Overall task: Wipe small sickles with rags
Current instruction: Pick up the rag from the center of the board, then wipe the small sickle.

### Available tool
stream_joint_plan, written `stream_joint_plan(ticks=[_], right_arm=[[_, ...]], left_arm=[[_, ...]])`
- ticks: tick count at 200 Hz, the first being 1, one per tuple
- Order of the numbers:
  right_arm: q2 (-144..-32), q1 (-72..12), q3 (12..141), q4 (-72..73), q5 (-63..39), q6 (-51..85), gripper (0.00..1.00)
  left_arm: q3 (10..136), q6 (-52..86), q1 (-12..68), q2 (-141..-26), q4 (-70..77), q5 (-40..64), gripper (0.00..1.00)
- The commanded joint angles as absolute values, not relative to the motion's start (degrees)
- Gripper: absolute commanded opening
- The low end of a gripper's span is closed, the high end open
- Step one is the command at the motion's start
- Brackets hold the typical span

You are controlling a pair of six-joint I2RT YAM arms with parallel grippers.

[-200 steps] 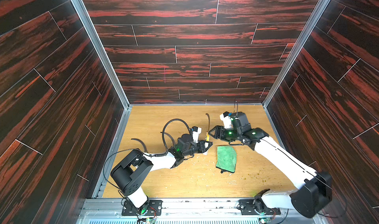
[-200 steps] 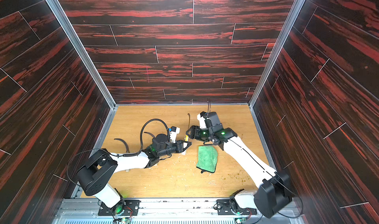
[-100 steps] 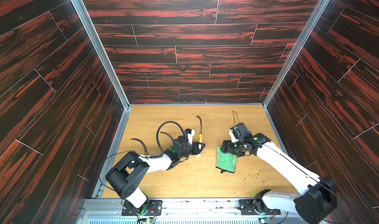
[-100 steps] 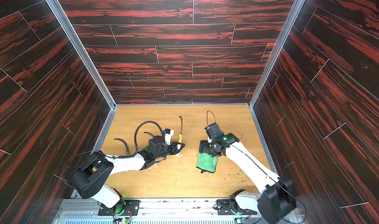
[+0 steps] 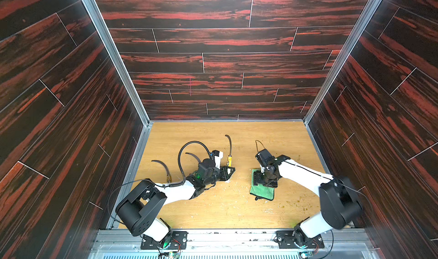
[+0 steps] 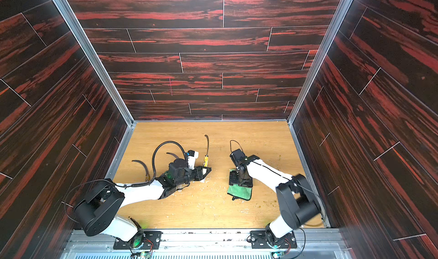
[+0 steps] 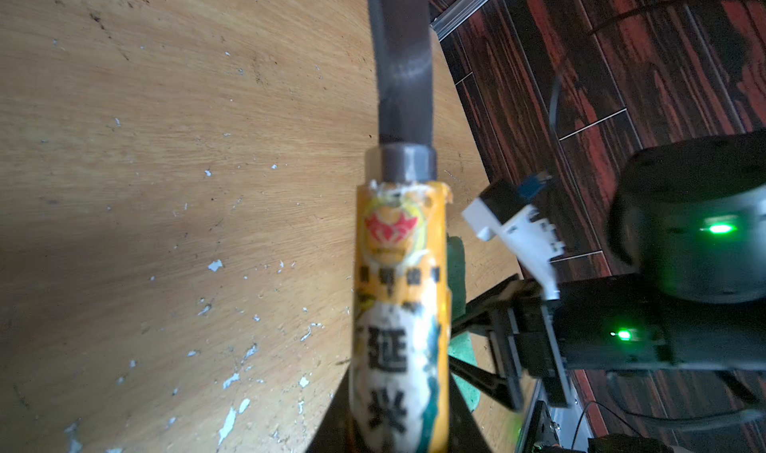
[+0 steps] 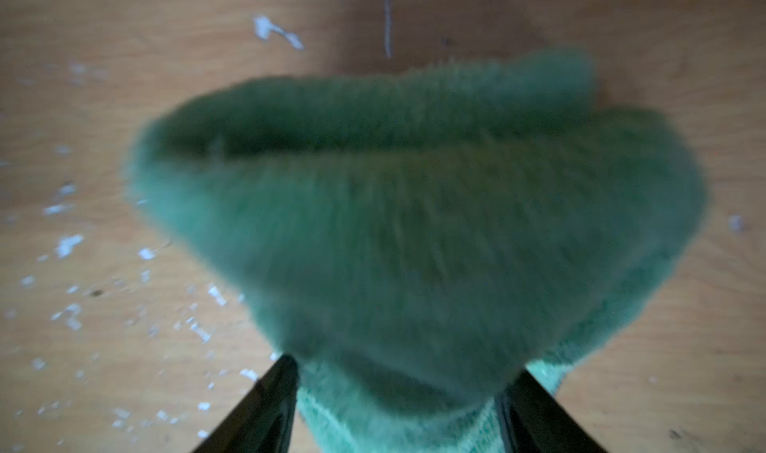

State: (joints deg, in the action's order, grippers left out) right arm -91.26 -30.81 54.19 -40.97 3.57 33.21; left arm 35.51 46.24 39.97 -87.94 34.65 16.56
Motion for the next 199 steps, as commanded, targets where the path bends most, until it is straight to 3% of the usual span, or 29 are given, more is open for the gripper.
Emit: stream_joint_plan(ticks=[1, 38, 56, 134, 199], right_arm=[[-94.81, -30.12, 52.46, -37.56, 1.12, 32.30, 0.66], [-95.75, -28.50, 51.59, -35.16, 0.00, 31.40, 0.28], [-92.81, -28.22, 51.79, -35.43, 0.18, 30.60, 0.18], [-74.74, -28.11, 59.85, -37.82, -2.59, 26.97, 0.14], [-76.58, -28.13, 67.13, -33.46, -15.02, 28.35, 0.13]], left_arm=[[34.76, 44.65, 39.89, -85.87, 35.40, 17.34, 0.00], [34.76, 44.48, 39.85, -85.99, 35.59, 19.06, 0.00], [34.69, 44.45, 39.89, -86.26, 35.83, 20.01, 0.00], [35.57, 46.09, 40.23, -91.01, 38.94, 24.51, 0.00], [41.44, 38.70, 44.85, -89.31, 26.11, 21.71, 0.00]])
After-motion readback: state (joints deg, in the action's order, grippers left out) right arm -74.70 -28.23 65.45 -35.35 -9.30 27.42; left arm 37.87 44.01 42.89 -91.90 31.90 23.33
